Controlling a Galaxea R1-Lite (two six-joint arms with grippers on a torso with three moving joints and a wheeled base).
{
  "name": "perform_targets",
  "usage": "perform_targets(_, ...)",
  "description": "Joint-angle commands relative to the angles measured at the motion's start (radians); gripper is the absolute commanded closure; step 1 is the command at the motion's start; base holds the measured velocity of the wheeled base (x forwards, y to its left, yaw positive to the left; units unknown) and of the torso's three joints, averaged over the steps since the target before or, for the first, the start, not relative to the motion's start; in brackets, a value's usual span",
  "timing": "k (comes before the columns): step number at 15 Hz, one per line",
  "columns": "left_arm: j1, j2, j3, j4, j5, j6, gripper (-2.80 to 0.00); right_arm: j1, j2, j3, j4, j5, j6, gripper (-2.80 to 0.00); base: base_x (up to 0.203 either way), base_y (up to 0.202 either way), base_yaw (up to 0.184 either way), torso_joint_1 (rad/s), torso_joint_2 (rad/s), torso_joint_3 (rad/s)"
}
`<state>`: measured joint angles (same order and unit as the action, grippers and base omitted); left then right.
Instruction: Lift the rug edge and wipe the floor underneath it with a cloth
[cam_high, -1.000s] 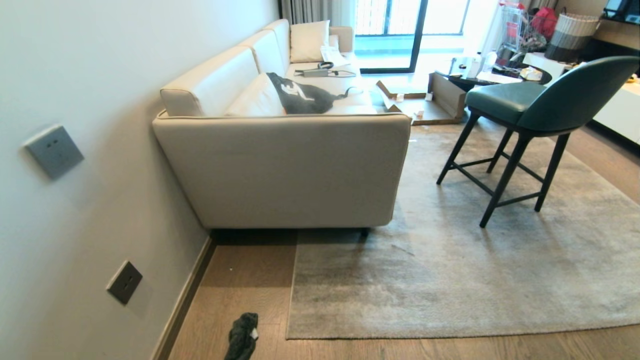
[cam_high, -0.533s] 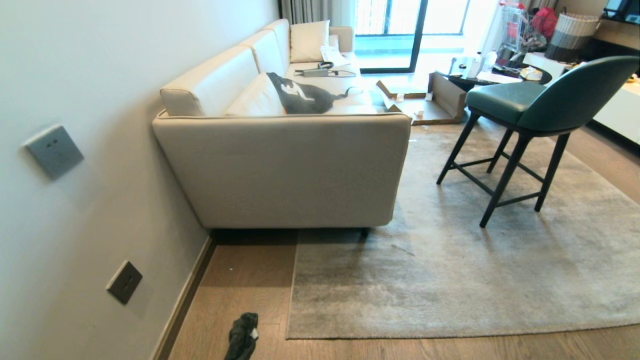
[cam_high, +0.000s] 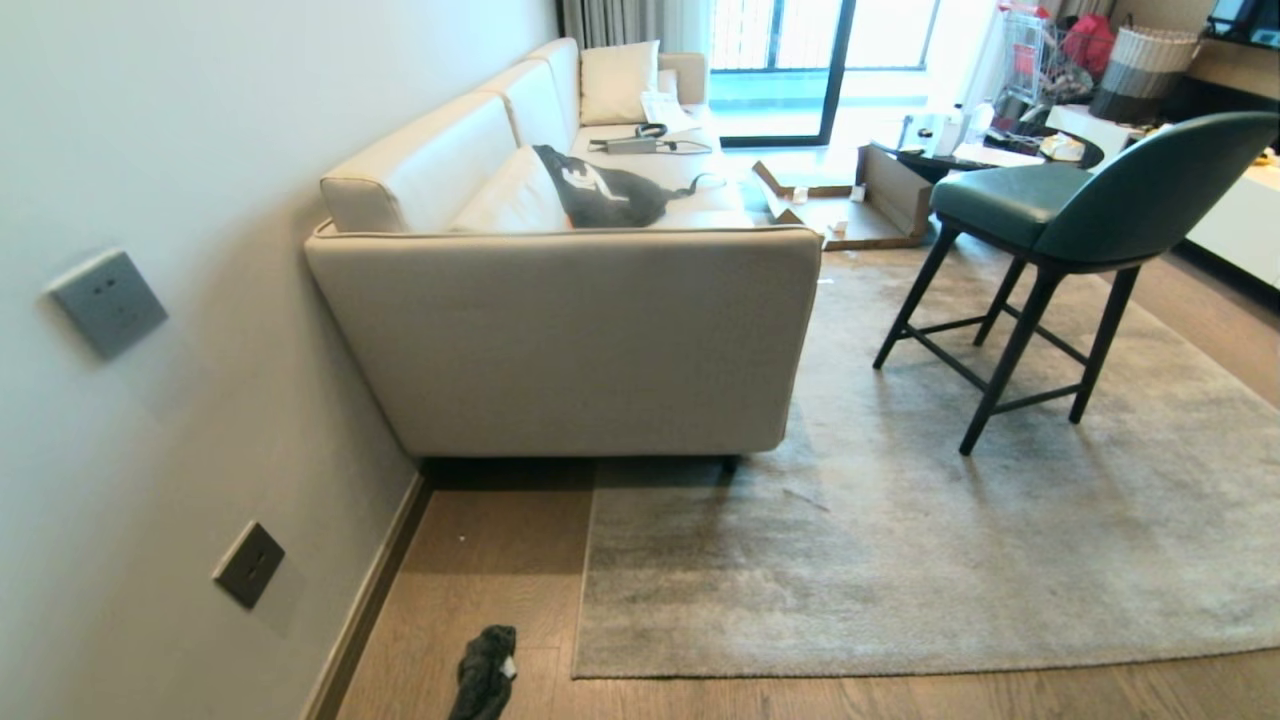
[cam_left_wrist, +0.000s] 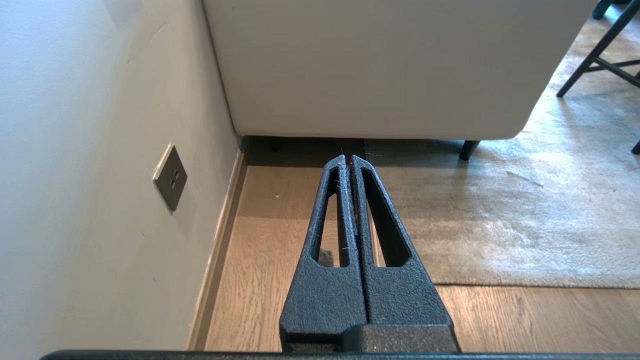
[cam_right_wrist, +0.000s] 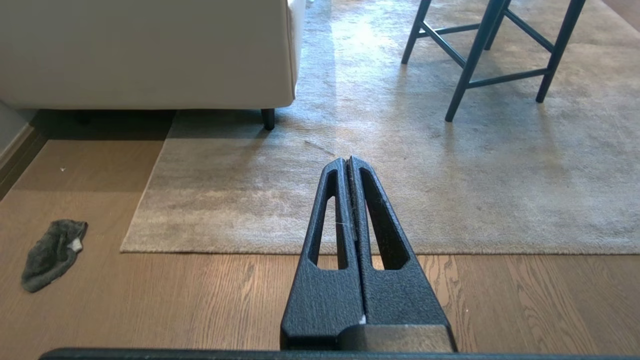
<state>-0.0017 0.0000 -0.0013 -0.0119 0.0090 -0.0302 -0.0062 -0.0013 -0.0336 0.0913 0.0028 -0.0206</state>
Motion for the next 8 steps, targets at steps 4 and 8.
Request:
perform_targets(4,0.0,0.0,0.001,0.0,0.0,0.0,0.0,0.0,0.001,0.001,-0.001,0.0,-0.002,0.0,0.0,0.0,0.0,-0.006,-0.07,-0.097)
perform_targets(8,0.0,0.0,0.0,0.0,0.0,0.0,0.0,0.0,0.001,0.001,0.0,0.0,-0.002,0.0,0.0,0.0,0.0,-0.007,-0.37,-0.382)
